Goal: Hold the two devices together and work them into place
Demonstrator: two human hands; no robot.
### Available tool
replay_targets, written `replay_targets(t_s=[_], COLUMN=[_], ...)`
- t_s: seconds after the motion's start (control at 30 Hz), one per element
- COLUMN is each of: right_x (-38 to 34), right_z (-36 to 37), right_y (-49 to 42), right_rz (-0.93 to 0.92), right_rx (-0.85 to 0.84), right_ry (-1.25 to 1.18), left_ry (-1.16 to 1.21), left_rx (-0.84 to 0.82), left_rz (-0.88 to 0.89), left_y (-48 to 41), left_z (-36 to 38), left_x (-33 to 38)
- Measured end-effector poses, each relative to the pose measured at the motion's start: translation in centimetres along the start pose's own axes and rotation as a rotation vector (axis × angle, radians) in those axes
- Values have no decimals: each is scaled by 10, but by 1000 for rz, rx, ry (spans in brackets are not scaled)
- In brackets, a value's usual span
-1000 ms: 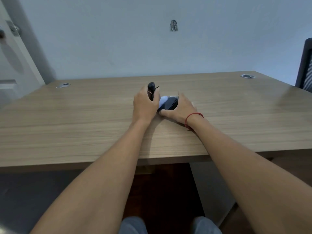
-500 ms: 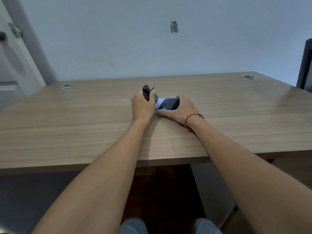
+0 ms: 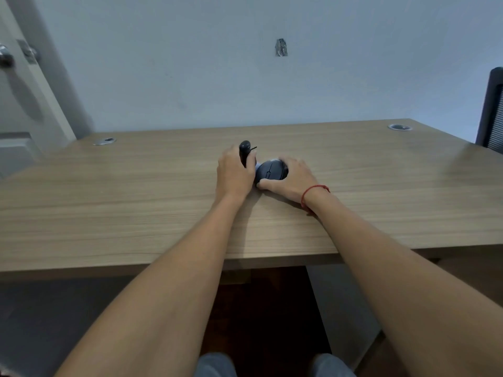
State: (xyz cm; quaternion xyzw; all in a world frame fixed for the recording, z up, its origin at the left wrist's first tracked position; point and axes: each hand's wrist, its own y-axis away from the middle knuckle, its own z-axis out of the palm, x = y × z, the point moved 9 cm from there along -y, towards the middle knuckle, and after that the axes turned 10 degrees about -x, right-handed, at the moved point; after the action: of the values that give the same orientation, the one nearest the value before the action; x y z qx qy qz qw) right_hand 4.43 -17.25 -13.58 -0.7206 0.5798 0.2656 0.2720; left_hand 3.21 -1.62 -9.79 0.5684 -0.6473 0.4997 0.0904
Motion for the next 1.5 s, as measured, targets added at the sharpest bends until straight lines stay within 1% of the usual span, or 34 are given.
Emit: replay_targets(t_s=[0.13, 0.2, 0.27, 0.4, 0.53, 0.6, 0.73, 0.9, 1.03, 1.1, 1.23, 1.37, 1.5], right_x=[0, -1, -1, -2, -1, -1, 2, 2, 2, 1, -2, 2, 7], right_z=[-1, 0, 0, 2, 4, 3, 3, 4, 5, 3, 1, 6, 5], right_y=[1, 1, 0, 2, 1, 1, 2, 0, 1, 1, -1, -2, -4], right_rz=[-2, -5, -7, -13, -7, -1, 2, 0, -1, -14, -51, -47, -43], right_rx=[7, -2, -6, -2, -17, -17, -6, -29, -44, -33, -29, -79, -92], right_ry=[3, 11, 21, 15, 29, 39, -23, 12, 0, 16, 63, 13, -49], left_ry=[172, 170, 100, 78, 184, 187, 107, 195, 153, 136, 168, 226, 289], left_rx=[130, 109, 92, 129, 107, 78, 76, 105, 53, 68, 123, 63, 110], left_rz=[49, 46, 27, -69, -21, -16, -75, -12, -93, -123, -119, -163, -224], left_y=[5, 5, 5, 4, 4, 4, 2, 4, 2, 2, 2, 2, 3], left_z=[-15, -14, -12, -16, -15, -12, -12, -15, -8, -10, -15, -9, -12], left_x=[8, 9, 8, -4, 1, 2, -7, 1, -11, -15, -15, -21, -26])
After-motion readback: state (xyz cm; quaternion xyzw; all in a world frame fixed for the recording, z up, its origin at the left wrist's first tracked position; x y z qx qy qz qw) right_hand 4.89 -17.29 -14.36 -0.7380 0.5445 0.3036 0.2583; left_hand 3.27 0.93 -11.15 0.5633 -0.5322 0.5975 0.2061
